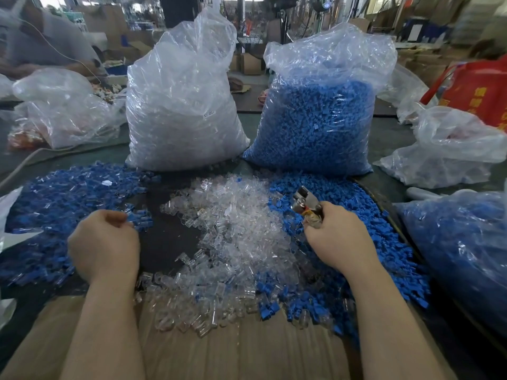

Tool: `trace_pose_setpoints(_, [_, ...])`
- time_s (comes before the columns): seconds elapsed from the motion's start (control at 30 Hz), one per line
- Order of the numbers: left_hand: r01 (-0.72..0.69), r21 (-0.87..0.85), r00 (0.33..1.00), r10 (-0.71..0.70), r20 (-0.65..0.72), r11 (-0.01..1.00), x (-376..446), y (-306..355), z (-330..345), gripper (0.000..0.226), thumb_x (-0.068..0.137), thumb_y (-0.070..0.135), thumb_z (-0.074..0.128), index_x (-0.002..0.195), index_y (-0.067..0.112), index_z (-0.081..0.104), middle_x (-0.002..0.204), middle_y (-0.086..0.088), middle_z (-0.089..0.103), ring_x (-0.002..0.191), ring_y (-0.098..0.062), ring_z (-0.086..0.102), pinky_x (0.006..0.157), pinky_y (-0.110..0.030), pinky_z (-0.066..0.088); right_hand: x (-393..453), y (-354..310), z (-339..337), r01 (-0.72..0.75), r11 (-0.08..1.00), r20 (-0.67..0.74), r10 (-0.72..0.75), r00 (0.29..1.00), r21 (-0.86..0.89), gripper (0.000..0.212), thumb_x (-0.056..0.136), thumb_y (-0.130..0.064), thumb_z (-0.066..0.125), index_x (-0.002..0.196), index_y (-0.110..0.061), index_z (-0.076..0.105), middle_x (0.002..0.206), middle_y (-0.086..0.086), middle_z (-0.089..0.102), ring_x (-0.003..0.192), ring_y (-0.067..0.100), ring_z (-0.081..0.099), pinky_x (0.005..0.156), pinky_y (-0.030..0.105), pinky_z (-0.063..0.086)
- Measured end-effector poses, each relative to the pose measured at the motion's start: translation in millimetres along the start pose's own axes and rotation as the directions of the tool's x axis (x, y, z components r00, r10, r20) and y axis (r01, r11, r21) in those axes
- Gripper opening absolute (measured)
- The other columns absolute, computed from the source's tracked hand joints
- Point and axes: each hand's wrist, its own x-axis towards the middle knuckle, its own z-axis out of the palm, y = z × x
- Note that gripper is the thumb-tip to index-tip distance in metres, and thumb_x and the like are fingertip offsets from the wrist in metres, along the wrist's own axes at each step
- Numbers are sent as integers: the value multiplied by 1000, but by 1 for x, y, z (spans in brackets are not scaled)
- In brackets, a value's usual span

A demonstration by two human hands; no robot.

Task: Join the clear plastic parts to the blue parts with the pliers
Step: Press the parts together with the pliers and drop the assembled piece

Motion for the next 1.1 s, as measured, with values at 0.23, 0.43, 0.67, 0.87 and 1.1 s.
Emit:
trace_pose_setpoints(0.23, [24, 104, 999, -27, 26, 994, -1, -2, -2, 25, 89, -1, 62, 108, 10, 75, 113, -21, 68, 102, -44, 61, 82, -51, 53, 1, 5, 2, -87, 989, 15, 89, 996, -123, 17, 89, -31, 54, 77, -22, 46, 73, -1, 55, 64, 18, 52, 51, 30, 34])
trace_pose_setpoints(0.43, [-193, 56, 815, 128, 566, 980, 7, 12, -10, 29, 81, 0, 74, 78, 29, 71, 91, 1, 71, 82, -19, 62, 69, -32, 46, 1, 7, 1, -133, 977, 39, 141, 989, -168, 19, 87, -32, 55, 76, -23, 43, 74, 0, 54, 63, 19, 51, 51, 30, 33])
trace_pose_setpoints(0.67, [-317, 32, 496, 136, 858, 948, 0, 13, -5, 24, 78, 4, 80, 85, 25, 72, 88, 1, 71, 86, -15, 66, 74, -26, 48, -2, 5, 2, -150, 966, 109, 175, 978, -211, 16, 82, -27, 58, 77, -21, 45, 74, 2, 54, 63, 21, 51, 49, 28, 31])
trace_pose_setpoints(0.87, [-315, 27, 578, 169, 798, 949, -3, 16, 2, 18, 74, 11, 84, 79, 21, 70, 79, 3, 70, 76, -12, 64, 62, -24, 44, -6, 0, 5, -168, 949, 86, 196, 977, -265, 22, 83, -24, 60, 73, -21, 40, 73, -1, 49, 59, 17, 44, 47, 27, 27])
trace_pose_setpoints(1.1, [-179, -173, 702, 249, 668, 969, -18, 36, 5, 30, 61, 13, 93, 77, 15, 67, 73, -4, 70, 71, -22, 67, 72, -39, 57, -6, -3, 6, -159, 959, 89, 184, 979, -235, 23, 81, -20, 60, 73, -23, 39, 74, -1, 49, 62, 18, 46, 47, 28, 27])
